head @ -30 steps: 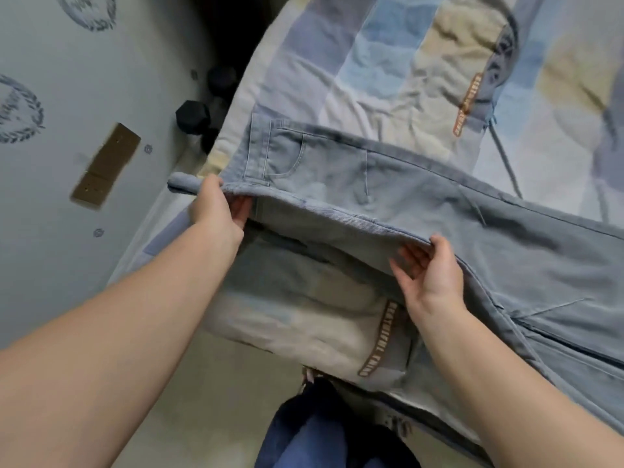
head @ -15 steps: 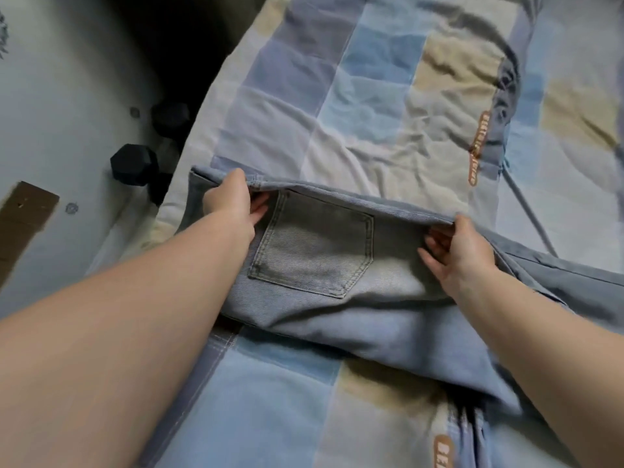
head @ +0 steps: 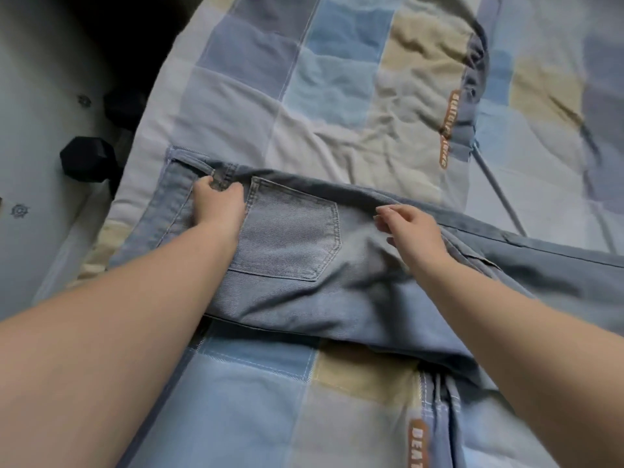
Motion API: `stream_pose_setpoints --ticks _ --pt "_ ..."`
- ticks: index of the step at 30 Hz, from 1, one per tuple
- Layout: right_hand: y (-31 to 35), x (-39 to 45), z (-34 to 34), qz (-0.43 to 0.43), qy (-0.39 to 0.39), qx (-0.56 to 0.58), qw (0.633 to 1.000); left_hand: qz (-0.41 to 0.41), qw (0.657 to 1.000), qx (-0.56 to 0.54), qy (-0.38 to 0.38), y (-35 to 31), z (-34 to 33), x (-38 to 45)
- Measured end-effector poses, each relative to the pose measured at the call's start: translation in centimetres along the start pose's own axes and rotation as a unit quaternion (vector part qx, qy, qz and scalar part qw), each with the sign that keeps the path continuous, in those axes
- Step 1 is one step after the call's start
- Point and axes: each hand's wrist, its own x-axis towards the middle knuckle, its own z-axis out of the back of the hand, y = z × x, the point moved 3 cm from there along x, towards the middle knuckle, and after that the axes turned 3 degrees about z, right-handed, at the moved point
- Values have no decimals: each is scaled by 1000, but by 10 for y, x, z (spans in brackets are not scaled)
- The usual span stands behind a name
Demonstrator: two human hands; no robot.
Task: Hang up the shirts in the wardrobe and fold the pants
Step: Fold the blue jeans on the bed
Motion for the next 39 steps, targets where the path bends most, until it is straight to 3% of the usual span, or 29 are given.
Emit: stream_pose_setpoints --ticks 2,5,8,13,18,25,31,34,39 --pt "5 -15 17 1 -23 23 999 -74 996 47 -1 -3 -2 -23" --pt "-2 -43 48 31 -51 -21 998 -195 970 123 76 -1 -13 -74" --pt "-21 -65 84 46 -47 -60 996 -227 961 86 130 9 -35 -130" --pt "-81 -94 170 5 -79 -14 997 -153 974 -20 164 32 -87 -223" --pt "-169 -140 285 -33 -108 -42 993 -96 972 -3 212 87 -149 -321" --pt "-289 -221 434 -86 -142 -130 977 66 962 35 263 175 -247 -458" --pt "-370 -268 493 -75 -47 -277 957 240 900 154 329 253 -306 -543" --pt "-396 -276 502 -60 7 -351 935 318 868 163 346 278 -325 -569" --pt "-424 -271 515 -46 57 -428 901 353 848 146 366 298 -350 -593"
